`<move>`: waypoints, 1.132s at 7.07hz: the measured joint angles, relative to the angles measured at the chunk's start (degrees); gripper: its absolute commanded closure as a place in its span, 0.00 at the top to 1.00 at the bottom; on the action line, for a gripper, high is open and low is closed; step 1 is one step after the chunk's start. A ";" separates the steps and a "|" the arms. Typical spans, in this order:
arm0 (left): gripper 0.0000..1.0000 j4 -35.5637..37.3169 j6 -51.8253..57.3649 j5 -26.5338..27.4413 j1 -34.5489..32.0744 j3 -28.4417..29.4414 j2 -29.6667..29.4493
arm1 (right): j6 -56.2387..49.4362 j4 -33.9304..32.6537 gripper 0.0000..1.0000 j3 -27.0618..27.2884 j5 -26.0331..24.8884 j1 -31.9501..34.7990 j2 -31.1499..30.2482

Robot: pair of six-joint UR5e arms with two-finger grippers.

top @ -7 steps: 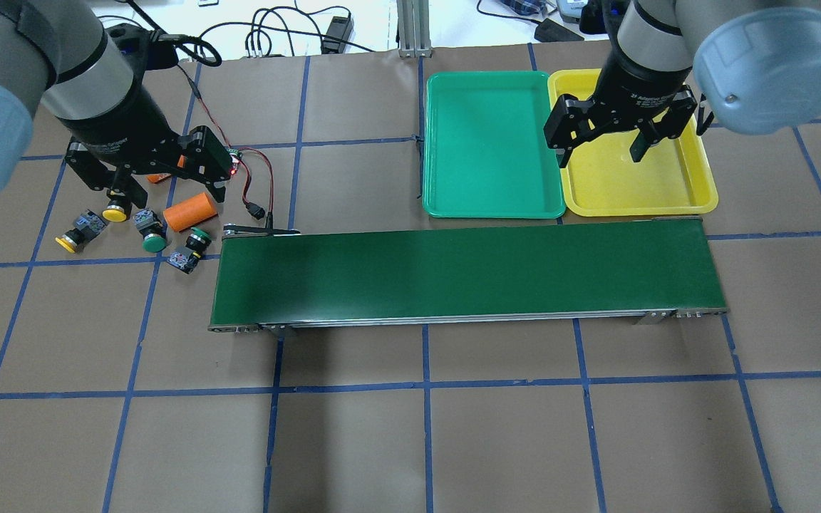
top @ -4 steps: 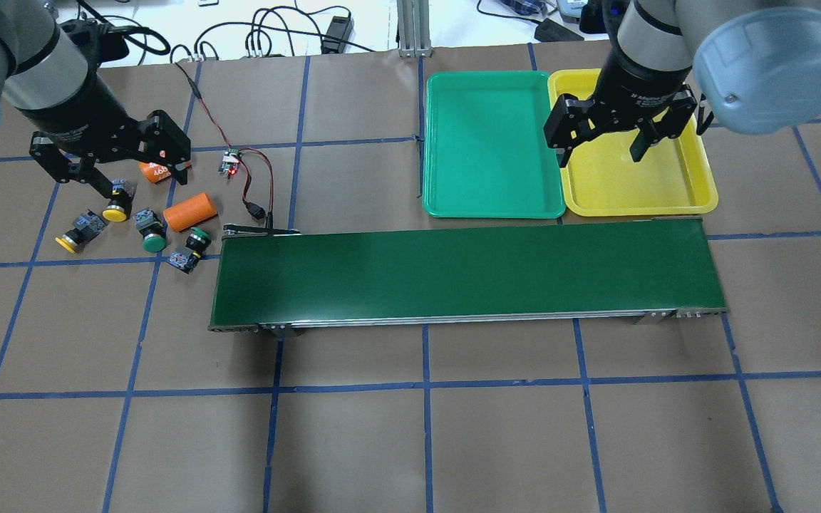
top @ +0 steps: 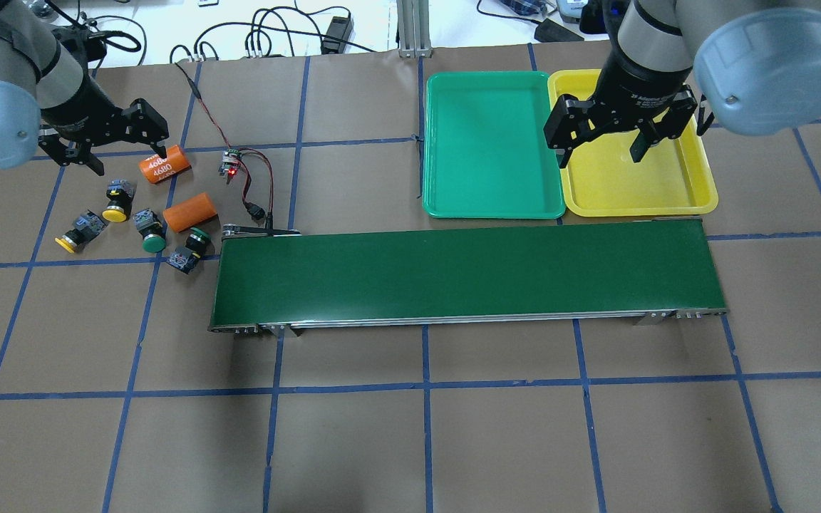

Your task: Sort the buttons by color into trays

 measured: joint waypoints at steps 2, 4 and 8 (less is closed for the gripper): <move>1.00 7.36 -0.93 0.14 0.29 3.60 -8.66 | -0.02 0.00 1.00 0.00 0.00 0.00 0.00; 1.00 8.64 -1.63 0.35 0.32 10.00 -15.42 | -0.02 0.00 1.00 0.00 -0.02 0.00 -0.01; 1.00 8.97 -2.34 0.54 0.38 13.57 -21.50 | 0.04 -0.09 1.00 0.00 0.01 0.03 -0.08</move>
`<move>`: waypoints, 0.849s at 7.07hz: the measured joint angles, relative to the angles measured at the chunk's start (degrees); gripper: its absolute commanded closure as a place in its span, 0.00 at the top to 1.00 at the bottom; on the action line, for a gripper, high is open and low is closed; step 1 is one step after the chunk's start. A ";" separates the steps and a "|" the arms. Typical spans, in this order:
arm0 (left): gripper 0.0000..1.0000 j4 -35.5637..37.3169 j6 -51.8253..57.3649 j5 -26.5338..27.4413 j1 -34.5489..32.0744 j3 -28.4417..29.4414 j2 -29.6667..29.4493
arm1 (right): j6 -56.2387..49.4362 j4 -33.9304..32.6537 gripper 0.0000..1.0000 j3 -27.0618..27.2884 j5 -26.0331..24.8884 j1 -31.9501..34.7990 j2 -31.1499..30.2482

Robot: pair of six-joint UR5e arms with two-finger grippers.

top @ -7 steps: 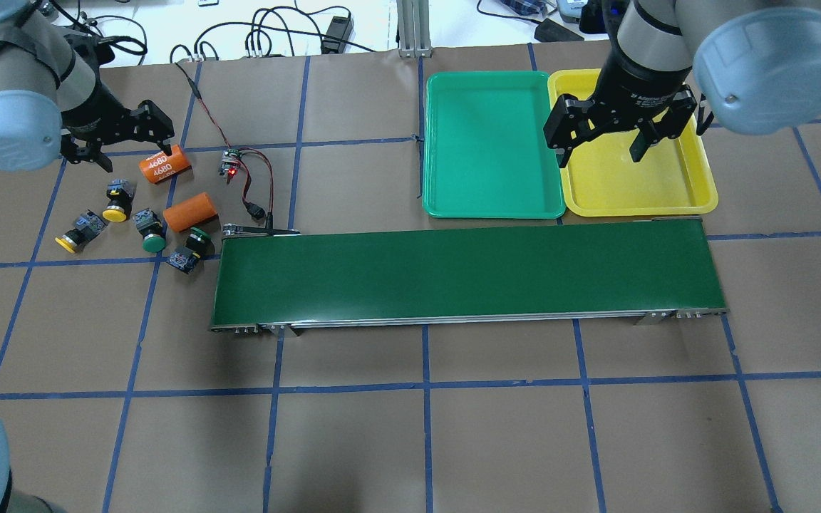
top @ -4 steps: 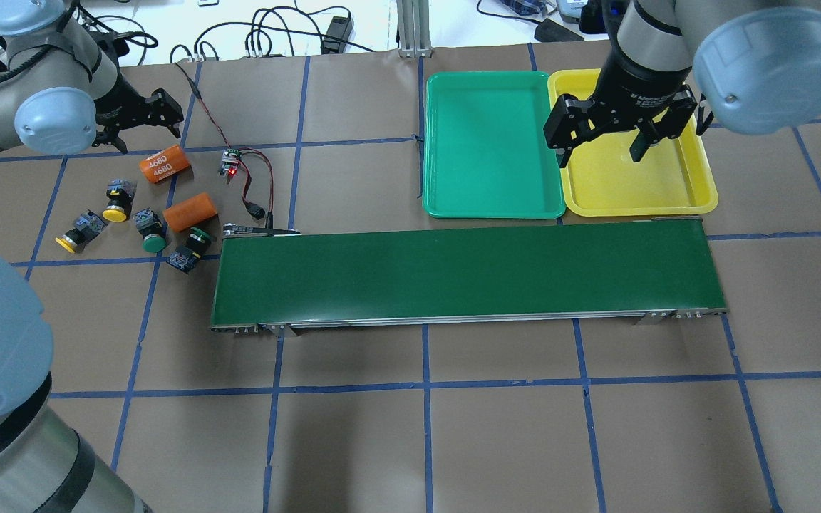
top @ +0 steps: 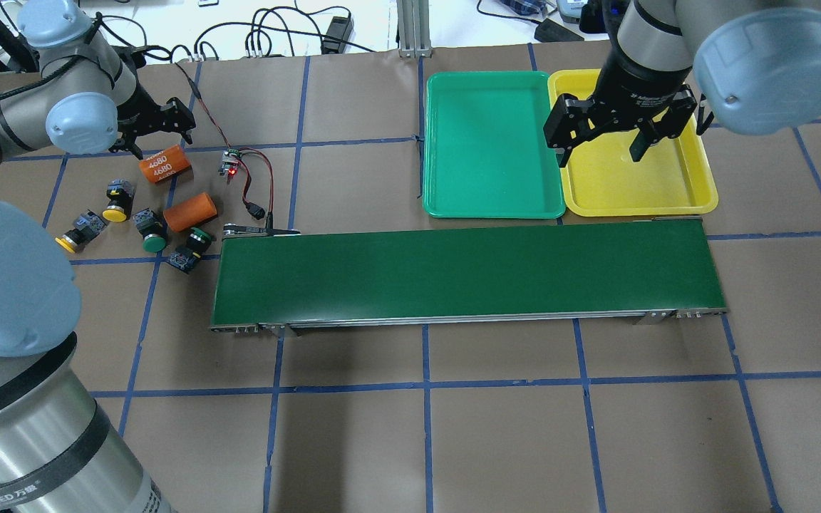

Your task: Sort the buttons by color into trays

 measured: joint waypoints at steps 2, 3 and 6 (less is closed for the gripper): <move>1.00 0.01 0.10 2.15 -0.02 1.46 -1.36 | -0.01 0.00 1.00 -0.05 -0.02 -0.02 -0.01; 1.00 0.01 0.11 2.58 -0.05 1.73 -1.77 | -0.02 0.00 1.00 -0.08 -0.02 -0.02 -0.01; 1.00 0.02 0.03 2.87 -0.03 1.91 -2.42 | 0.00 0.00 1.00 -0.12 -0.02 -0.02 -0.01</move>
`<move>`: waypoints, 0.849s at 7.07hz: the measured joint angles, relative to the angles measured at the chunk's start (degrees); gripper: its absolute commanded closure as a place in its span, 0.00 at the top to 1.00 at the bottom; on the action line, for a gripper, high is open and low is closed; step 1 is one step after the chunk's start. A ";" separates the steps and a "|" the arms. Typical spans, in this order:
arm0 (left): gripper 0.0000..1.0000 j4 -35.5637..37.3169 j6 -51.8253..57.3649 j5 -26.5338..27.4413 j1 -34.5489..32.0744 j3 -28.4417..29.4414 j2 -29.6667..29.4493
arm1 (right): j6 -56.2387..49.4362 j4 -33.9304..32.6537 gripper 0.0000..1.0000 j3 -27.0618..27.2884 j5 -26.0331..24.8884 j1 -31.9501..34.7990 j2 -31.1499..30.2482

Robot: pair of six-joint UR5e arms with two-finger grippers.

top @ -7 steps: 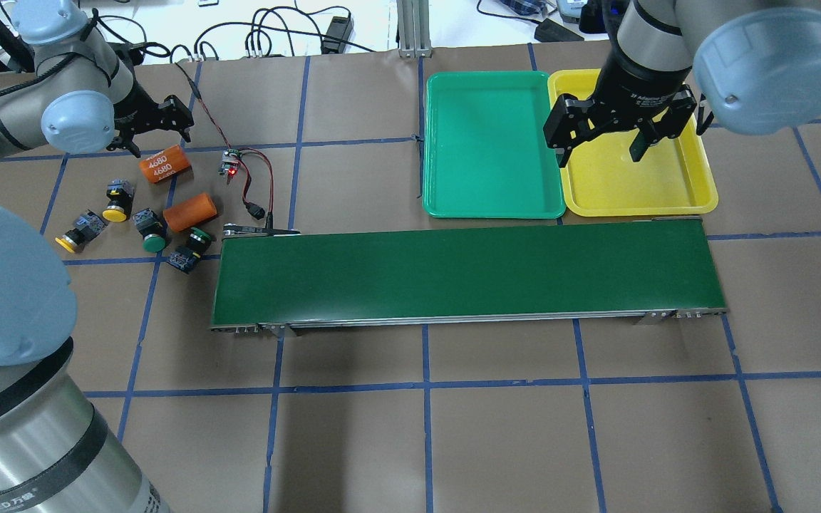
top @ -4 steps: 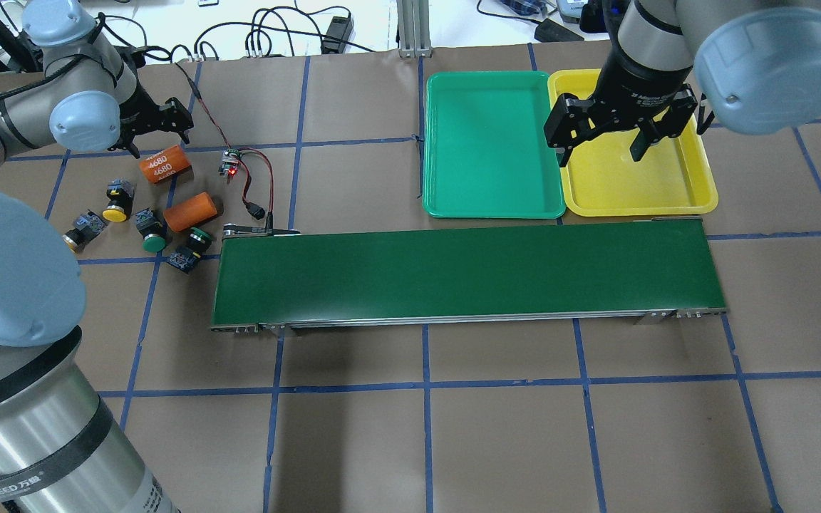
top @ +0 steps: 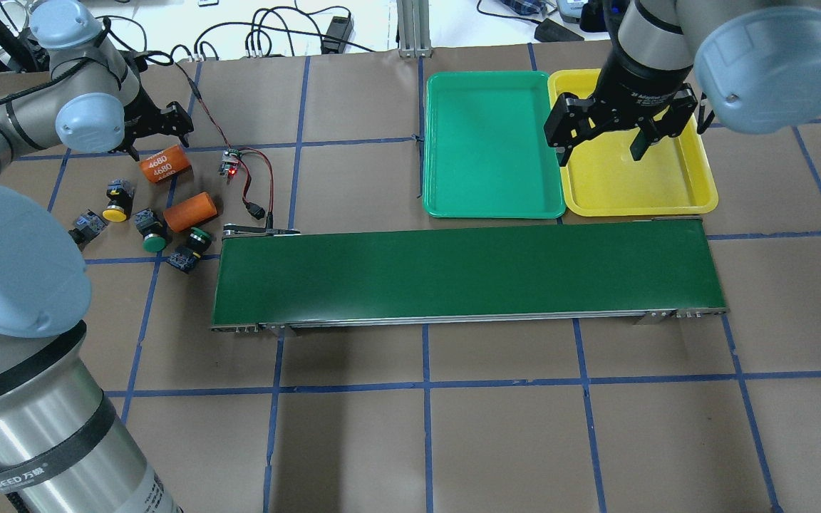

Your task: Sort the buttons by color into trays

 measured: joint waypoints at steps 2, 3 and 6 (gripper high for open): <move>1.00 -0.12 -0.20 0.13 -0.01 0.03 -0.25 | 0.14 0.02 1.00 -0.12 0.04 0.00 -0.35; 1.00 -0.15 -0.28 0.15 0.02 0.06 -0.44 | 0.18 0.06 1.00 -0.10 0.02 0.00 -0.62; 1.00 -0.20 -0.33 0.30 0.06 0.12 -0.57 | 0.14 0.09 1.00 -0.06 0.08 0.00 -0.77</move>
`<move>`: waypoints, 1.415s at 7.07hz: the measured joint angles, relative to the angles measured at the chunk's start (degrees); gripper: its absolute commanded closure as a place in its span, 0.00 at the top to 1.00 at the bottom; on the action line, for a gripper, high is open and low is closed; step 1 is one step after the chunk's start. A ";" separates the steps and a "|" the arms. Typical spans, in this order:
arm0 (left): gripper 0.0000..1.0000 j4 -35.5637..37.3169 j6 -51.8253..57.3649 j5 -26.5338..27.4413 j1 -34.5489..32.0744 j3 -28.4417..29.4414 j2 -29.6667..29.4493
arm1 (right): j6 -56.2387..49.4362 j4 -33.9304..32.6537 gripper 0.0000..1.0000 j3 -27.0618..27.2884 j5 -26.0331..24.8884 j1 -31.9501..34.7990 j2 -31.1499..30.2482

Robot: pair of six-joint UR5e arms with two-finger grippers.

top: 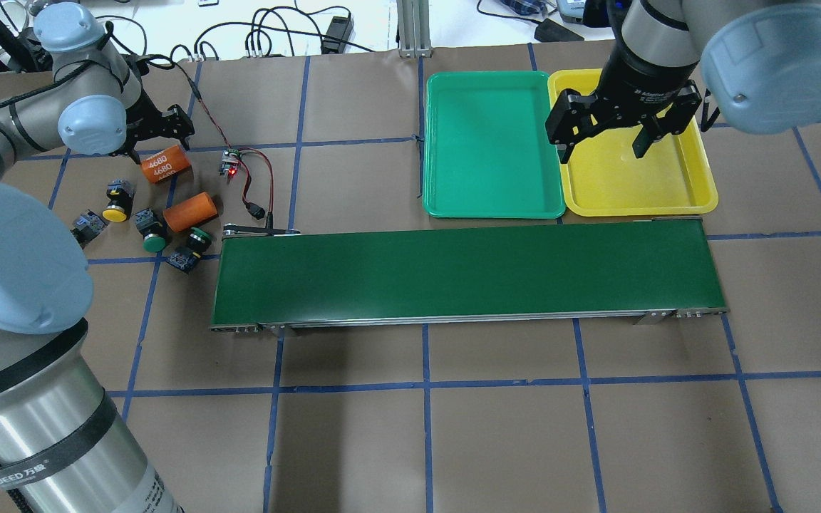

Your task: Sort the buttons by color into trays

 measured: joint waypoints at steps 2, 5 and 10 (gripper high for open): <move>1.00 -0.08 0.00 0.51 0.00 0.01 0.00 | -0.05 0.06 1.00 0.03 0.01 0.00 0.05; 1.00 -0.13 -0.02 0.83 0.07 -0.07 -0.06 | -0.11 0.09 1.00 0.09 0.01 0.00 0.06; 1.00 -0.22 -0.06 0.64 1.54 -0.25 -0.90 | -0.21 0.17 1.00 0.15 0.01 -0.06 0.06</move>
